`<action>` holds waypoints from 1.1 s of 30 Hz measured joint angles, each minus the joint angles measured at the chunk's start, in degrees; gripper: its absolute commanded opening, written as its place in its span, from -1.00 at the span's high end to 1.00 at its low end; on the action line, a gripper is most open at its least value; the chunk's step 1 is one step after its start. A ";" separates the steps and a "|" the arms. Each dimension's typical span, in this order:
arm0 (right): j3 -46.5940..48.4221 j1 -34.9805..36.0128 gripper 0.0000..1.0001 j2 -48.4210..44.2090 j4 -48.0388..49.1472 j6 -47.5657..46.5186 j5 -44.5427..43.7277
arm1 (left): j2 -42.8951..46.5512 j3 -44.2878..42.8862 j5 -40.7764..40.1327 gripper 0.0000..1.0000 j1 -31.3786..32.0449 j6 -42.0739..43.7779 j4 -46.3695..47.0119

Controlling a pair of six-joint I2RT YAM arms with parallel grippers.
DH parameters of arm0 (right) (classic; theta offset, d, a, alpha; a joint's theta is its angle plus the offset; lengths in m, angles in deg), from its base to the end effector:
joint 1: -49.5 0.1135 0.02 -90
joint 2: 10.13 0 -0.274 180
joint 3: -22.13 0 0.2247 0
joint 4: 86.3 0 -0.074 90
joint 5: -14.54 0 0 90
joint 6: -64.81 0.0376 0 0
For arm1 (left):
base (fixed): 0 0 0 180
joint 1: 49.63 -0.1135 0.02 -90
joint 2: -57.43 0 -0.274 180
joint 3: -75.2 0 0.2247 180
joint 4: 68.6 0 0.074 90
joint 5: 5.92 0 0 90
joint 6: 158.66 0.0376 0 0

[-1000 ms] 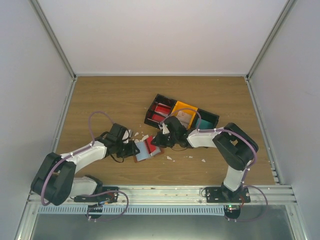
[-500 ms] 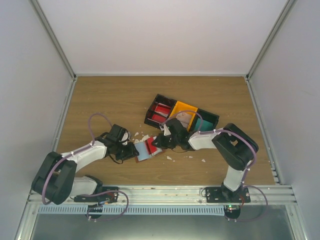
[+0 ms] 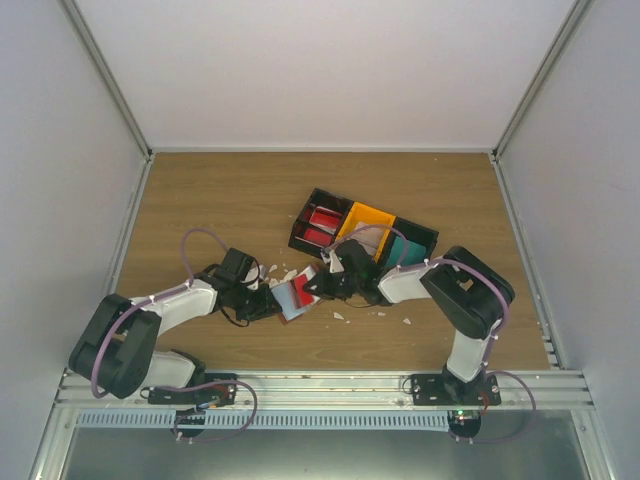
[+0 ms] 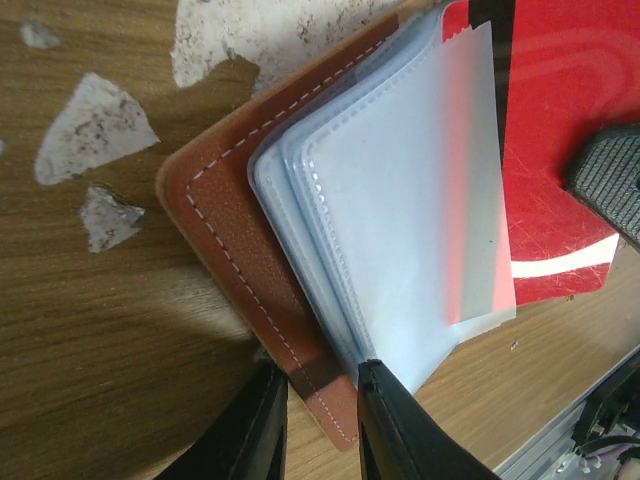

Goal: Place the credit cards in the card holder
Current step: Insert the credit card into the card holder.

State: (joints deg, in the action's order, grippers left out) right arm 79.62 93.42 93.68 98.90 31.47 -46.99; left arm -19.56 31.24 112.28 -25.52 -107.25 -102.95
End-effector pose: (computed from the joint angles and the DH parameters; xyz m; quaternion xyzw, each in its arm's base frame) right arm 0.2190 0.2357 0.1467 -0.0032 0.8883 0.4515 0.0840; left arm 0.1643 -0.0930 0.1591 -0.0725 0.9495 -0.3030 0.0382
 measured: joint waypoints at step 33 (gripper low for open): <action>4.52 -2.16 0.98 4.31 -3.96 -9.92 7.61 | -2.36 -0.57 0.07 0.76 0.20 0.07 2.19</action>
State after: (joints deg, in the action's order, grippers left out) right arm 84.14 91.25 97.99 94.94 21.55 -39.38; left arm -21.92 30.68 112.35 -25.32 -107.18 -100.77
